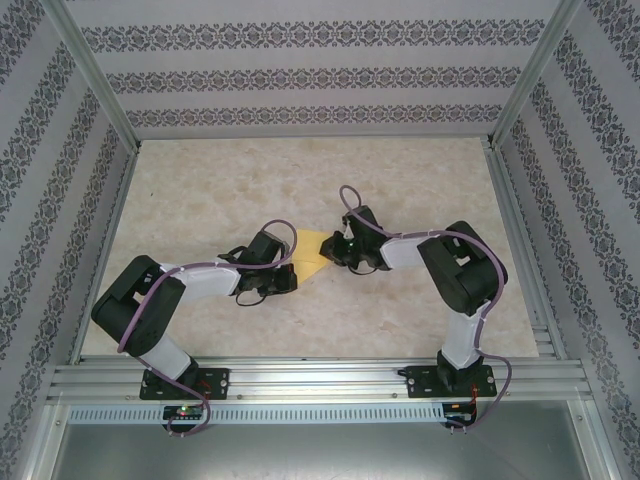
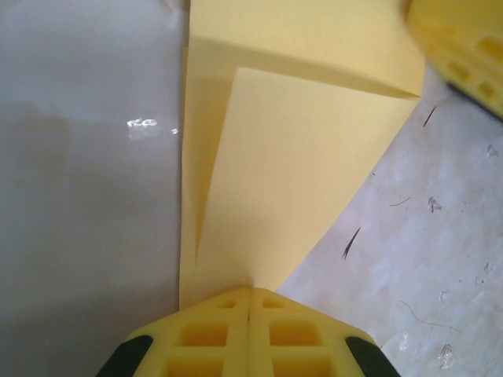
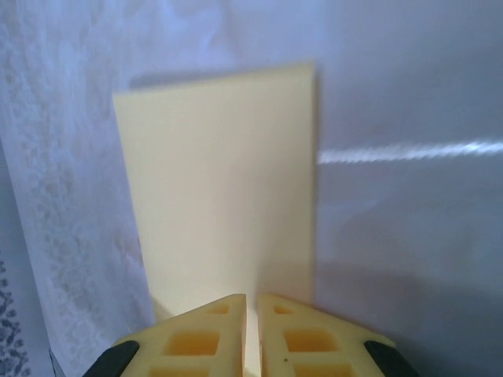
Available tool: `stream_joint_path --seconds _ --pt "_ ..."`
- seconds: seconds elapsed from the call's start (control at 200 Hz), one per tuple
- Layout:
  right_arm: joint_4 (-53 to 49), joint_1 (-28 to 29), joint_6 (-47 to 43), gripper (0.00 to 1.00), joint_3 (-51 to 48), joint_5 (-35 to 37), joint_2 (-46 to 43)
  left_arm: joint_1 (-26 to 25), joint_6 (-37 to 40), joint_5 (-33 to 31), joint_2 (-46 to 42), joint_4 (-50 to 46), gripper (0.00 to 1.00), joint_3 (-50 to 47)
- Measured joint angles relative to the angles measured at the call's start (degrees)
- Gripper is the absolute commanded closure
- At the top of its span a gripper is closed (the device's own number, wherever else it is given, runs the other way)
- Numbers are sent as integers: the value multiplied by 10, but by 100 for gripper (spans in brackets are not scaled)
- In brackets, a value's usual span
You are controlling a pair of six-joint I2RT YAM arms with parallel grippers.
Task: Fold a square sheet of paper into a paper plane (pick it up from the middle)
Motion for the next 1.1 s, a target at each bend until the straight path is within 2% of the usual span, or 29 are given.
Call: stream_joint_path --seconds 0.14,0.24,0.46,0.669,0.894,0.969,1.099 --pt "-14 -29 -11 84 0 6 -13 0 0 1 0 2 94 0" --pt "-31 -26 -18 83 0 10 -36 0 0 1 0 2 94 0" --pt "-35 38 -18 83 1 17 -68 0 0 1 0 2 93 0" --pt "-38 85 -14 86 23 19 -20 0 0 1 -2 1 92 0" --pt "-56 83 -16 88 43 33 13 0 0 -9 -19 -29 83 0" --pt "-64 83 -16 88 46 36 14 0 1 -14 -42 -57 78 0" --pt "-66 85 -16 88 47 39 14 0 2 -13 -96 -79 77 2"
